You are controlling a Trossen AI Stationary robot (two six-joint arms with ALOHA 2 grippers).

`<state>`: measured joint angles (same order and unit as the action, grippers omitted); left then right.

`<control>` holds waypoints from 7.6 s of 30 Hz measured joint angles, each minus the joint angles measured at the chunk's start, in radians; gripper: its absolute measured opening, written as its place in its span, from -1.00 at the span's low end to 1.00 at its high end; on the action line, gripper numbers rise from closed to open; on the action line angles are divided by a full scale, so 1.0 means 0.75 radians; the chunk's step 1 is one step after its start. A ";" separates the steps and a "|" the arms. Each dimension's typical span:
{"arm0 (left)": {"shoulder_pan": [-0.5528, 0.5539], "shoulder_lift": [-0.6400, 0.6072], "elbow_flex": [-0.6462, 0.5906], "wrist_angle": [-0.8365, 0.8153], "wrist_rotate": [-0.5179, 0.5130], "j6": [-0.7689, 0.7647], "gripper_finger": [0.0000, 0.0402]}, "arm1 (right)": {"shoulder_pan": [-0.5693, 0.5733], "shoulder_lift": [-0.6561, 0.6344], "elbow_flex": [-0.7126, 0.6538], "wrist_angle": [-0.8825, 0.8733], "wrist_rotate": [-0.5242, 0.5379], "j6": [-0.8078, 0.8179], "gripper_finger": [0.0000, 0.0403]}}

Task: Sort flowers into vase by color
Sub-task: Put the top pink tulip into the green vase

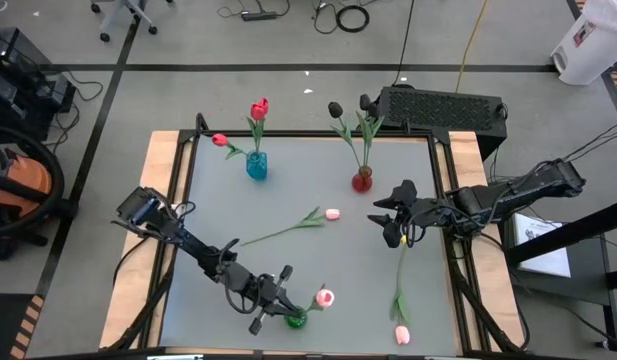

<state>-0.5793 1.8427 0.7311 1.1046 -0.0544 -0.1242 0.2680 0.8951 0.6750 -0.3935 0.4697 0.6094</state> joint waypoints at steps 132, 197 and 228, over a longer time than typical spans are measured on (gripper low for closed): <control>-0.040 -0.011 -0.032 -0.168 -0.195 -0.105 -0.35 | 0.000 0.000 0.000 -0.001 0.000 0.000 0.04; 0.193 -1.094 0.387 -1.952 -0.540 -0.291 -0.35 | 0.000 0.000 0.000 -0.001 0.000 0.000 0.04; 0.584 -0.520 0.504 -1.995 -0.159 -0.492 -0.35 | 0.000 0.000 0.000 -0.001 0.000 0.000 0.04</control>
<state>-0.1410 1.4528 1.1088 -0.3915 -0.1737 -0.4931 0.2680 0.8948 0.6750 -0.3939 0.4696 0.6094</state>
